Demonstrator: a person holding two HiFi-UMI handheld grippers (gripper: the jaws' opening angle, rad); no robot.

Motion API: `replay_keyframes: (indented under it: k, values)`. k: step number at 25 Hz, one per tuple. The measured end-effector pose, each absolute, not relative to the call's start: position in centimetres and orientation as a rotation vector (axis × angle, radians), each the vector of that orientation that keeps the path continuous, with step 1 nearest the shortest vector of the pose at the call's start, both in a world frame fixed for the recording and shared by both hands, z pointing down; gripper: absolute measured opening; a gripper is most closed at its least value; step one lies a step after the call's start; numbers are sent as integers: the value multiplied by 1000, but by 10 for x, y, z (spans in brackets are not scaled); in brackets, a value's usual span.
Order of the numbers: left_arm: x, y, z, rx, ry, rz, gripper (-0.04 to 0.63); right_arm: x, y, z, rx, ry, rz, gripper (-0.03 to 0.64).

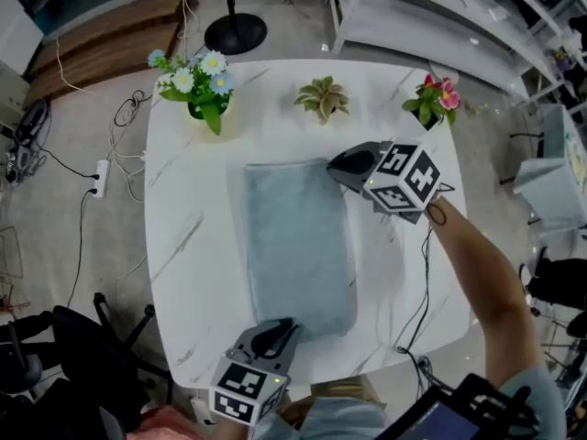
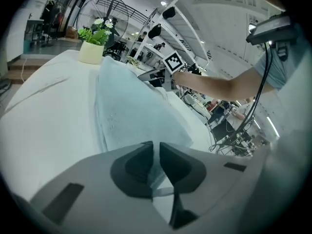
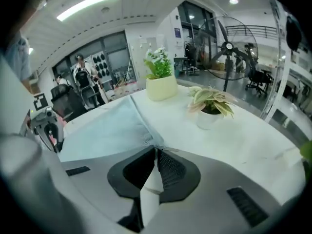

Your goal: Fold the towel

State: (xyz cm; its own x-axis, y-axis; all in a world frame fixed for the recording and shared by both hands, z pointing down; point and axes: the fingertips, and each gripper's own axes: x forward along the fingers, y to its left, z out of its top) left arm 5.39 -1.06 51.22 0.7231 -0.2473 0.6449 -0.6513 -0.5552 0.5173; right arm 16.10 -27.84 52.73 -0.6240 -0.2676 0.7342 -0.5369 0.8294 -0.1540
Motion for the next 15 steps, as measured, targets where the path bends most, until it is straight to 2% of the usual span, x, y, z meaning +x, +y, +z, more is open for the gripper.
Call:
replay_keyframes:
  k: [7,10,15]
  values:
    - [51,-15,497,2091,-676,620,46,162,-281,497,569,-2246,442,75]
    - [48,-16,484,2072,-686,581,46,148,-272,483,443,-2242,500,184]
    - [47,-17,475,2087,-724,579,46,125,-272,504,255,-2119,508,226]
